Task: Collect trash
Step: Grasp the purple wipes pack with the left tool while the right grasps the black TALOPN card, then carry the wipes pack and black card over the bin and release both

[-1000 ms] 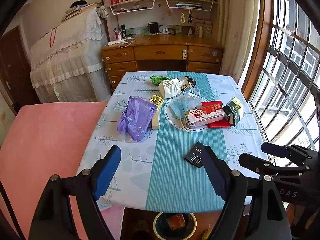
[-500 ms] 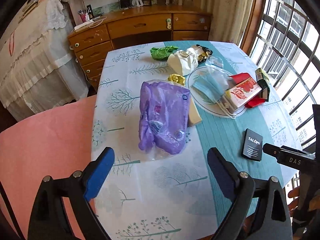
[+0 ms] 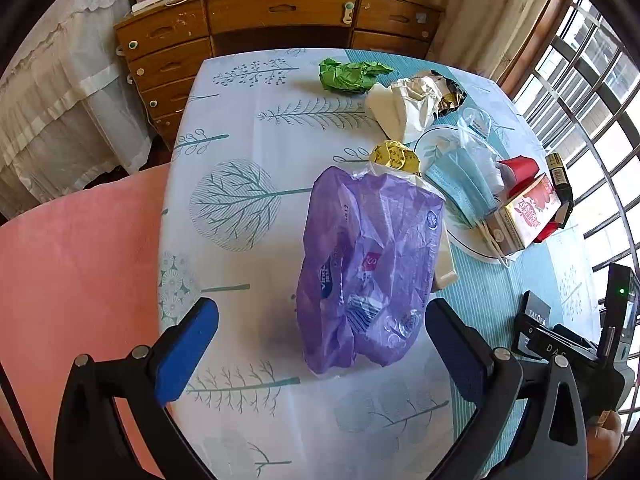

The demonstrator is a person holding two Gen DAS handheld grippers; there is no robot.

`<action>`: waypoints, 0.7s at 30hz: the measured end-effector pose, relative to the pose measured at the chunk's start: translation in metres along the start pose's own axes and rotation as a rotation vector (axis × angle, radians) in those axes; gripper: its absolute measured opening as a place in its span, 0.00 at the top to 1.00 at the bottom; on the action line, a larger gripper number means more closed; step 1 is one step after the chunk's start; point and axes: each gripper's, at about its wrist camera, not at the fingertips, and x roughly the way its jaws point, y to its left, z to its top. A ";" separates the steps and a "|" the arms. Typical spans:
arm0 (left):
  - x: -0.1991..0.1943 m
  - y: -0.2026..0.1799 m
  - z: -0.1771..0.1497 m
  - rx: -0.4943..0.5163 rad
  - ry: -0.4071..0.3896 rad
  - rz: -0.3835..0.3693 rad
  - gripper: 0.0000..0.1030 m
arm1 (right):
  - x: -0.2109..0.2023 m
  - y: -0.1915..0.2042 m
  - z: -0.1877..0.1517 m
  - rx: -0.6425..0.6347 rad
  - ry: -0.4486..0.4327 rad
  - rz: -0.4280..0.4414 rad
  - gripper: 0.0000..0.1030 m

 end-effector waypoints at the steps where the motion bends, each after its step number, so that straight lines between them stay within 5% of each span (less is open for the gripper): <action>1: 0.004 0.001 0.003 -0.001 0.005 -0.003 0.01 | 0.001 0.001 0.000 0.007 -0.005 -0.003 0.10; 8: 0.043 0.005 0.012 -0.038 0.096 -0.039 0.01 | 0.004 0.008 -0.006 0.016 -0.019 -0.012 0.13; 14: 0.068 0.006 0.013 -0.078 0.169 -0.093 0.19 | -0.007 0.028 -0.007 -0.034 -0.020 -0.003 0.41; 18: 0.078 0.008 0.012 -0.113 0.191 -0.138 0.41 | -0.012 0.028 -0.011 -0.042 -0.015 0.009 0.41; 19: 0.078 0.008 0.011 -0.109 0.188 -0.155 0.60 | -0.013 0.026 -0.012 -0.038 -0.015 0.015 0.42; 21: 0.077 0.006 0.010 -0.106 0.191 -0.173 0.72 | -0.014 0.019 -0.013 -0.025 -0.011 0.034 0.42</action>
